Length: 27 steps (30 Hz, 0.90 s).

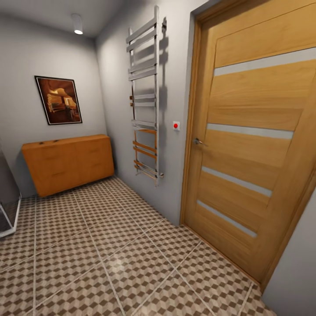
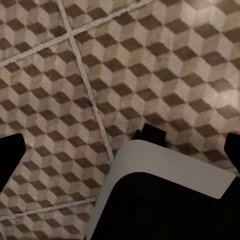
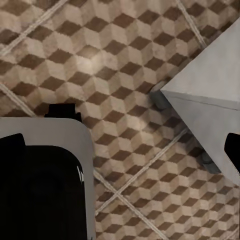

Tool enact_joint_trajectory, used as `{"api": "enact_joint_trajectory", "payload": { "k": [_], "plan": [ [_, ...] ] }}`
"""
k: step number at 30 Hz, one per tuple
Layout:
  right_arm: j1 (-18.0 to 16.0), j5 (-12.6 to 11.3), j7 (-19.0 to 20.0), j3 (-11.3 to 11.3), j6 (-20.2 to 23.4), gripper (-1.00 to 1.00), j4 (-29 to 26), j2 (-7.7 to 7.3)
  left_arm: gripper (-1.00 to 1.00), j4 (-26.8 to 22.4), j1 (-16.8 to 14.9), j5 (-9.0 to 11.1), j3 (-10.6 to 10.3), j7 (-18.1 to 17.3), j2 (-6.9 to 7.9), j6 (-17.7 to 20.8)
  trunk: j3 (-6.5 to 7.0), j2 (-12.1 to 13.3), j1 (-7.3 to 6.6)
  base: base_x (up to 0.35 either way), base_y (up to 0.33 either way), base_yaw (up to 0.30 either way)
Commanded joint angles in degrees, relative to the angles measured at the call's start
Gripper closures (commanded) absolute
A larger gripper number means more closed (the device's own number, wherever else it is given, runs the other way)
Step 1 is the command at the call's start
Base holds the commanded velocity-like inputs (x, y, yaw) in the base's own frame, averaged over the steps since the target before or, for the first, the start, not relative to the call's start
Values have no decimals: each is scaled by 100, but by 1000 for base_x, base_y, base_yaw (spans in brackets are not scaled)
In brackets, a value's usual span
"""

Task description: Take the four mousetraps from the cabinet in the bathroom and place them on the bathroom floor. Make sure all four end up on the same floor surface, and ensure that at least two of them are either under or directly next to the same bathroom sink.

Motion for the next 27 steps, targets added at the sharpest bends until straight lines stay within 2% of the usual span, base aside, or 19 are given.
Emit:
{"api": "enact_joint_trajectory", "payload": {
  "k": [1,27],
  "plan": [
    [-7,-10,-13,32,-32,-100,18,0,-100,4,-4,43,-27,15,-2,-20,-6,-3,0,0,0,271],
    [-7,-13,-5,26,-32,-100,18,-11,-100,4,-4,45,-27,15,-2,-20,-6,-3,0,0,0,271]
  ]
}}
